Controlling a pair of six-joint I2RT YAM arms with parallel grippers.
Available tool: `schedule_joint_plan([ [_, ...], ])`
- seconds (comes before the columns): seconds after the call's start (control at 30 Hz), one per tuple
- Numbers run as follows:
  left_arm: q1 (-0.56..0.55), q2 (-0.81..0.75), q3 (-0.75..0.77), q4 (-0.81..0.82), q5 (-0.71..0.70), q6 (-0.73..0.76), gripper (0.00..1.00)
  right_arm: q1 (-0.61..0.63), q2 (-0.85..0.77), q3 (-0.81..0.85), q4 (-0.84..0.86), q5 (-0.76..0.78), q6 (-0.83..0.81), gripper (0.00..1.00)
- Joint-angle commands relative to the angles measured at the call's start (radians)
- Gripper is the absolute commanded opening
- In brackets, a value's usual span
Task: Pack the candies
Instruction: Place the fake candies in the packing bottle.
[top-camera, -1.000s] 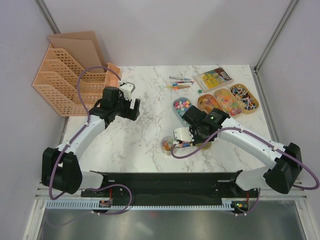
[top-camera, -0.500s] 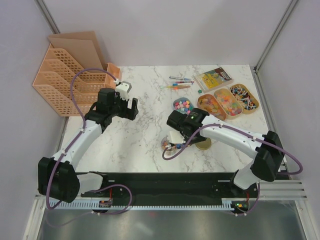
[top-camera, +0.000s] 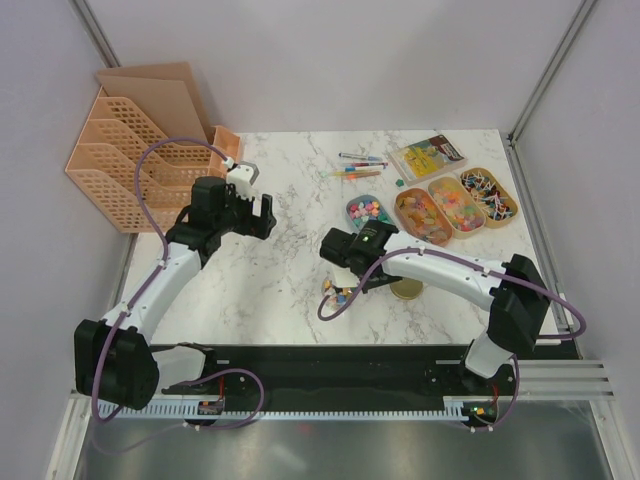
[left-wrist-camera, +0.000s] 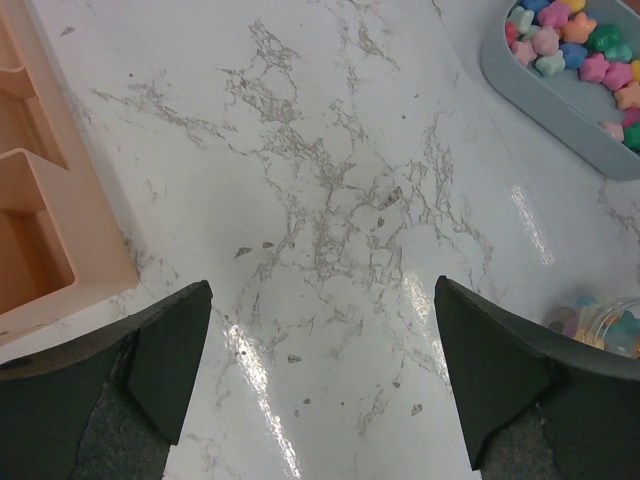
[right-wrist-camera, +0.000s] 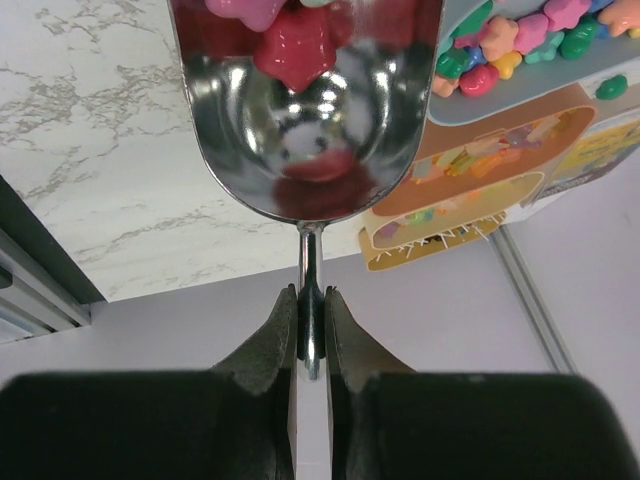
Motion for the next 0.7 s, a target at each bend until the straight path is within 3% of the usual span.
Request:
schedule_joint_plan([
  [0.0, 0.008, -0.027, -0.003, 0.045, 0.02, -0.028, 1.0, 0.013, -0.002, 0.017, -0.133, 0.089, 0.017, 0.0],
  [0.67, 0.01, 0.014, 0.015, 0.053, 0.058, -0.077, 1.0, 0.091, -0.019, -0.041, -0.133, 0.249, 0.035, 0.0],
])
